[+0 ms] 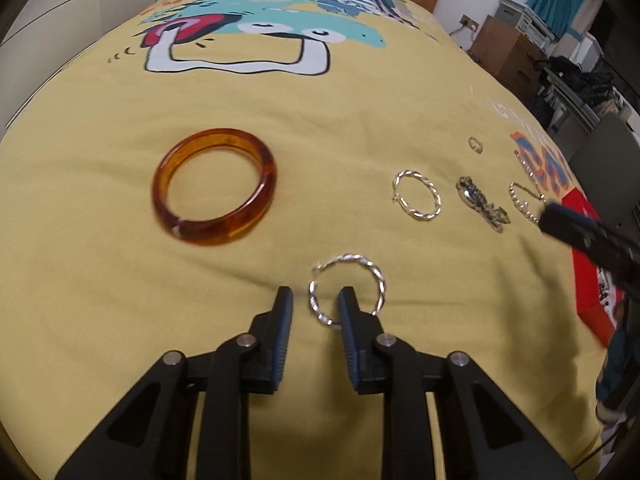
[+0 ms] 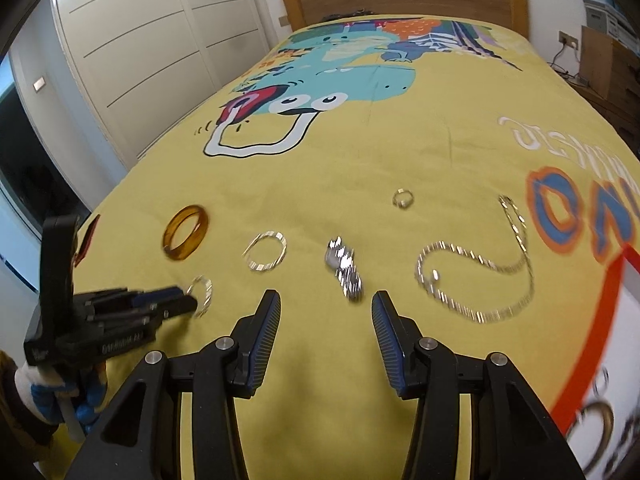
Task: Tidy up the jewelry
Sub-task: 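Grasp the twisted silver hoop with the left tool while the right tool grasps the watch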
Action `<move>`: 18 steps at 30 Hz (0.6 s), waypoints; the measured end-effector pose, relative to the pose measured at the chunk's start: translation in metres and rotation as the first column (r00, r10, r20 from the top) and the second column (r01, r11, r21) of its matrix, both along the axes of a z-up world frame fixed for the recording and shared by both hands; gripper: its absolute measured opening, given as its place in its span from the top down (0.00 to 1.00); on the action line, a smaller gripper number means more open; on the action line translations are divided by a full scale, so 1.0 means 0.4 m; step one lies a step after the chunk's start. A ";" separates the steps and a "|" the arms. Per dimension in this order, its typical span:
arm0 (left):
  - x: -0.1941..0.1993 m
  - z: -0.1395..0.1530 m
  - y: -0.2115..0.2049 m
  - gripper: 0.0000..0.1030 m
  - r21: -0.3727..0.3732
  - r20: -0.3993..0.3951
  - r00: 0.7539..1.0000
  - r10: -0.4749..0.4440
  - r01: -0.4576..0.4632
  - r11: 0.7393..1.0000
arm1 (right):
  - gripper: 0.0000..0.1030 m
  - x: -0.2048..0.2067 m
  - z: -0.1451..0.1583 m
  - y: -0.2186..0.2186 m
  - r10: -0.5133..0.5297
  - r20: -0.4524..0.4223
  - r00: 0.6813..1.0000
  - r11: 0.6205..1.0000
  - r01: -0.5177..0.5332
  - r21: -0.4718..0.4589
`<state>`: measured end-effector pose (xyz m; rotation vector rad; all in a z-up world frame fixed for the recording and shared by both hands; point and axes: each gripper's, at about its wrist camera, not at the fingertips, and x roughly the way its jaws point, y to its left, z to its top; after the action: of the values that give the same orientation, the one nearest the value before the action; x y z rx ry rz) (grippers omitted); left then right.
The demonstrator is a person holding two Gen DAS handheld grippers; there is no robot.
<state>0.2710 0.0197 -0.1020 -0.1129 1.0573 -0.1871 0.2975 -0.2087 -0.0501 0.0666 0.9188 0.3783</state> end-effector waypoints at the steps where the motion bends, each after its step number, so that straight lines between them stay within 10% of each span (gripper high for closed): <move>1: 0.004 -0.002 -0.002 0.84 0.004 0.003 1.000 -0.004 0.004 1.000 | 0.54 0.021 -0.006 0.003 0.004 -0.001 1.000 1.000 -0.004 -0.003; 13: -0.003 0.002 -0.004 0.97 0.026 0.039 0.999 -0.024 0.023 0.999 | 0.54 0.142 -0.106 0.060 0.021 -0.057 0.998 0.997 -0.026 -0.079; 18: -0.024 0.013 -0.003 0.97 0.029 0.041 0.999 -0.020 0.019 0.999 | 0.78 0.121 -0.117 0.068 0.019 -0.064 0.998 0.995 -0.025 -0.092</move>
<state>0.2616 0.0187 -0.0968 -0.0729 1.0202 -0.1918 0.3457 -0.1817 -0.0970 -0.0164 0.9993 0.3550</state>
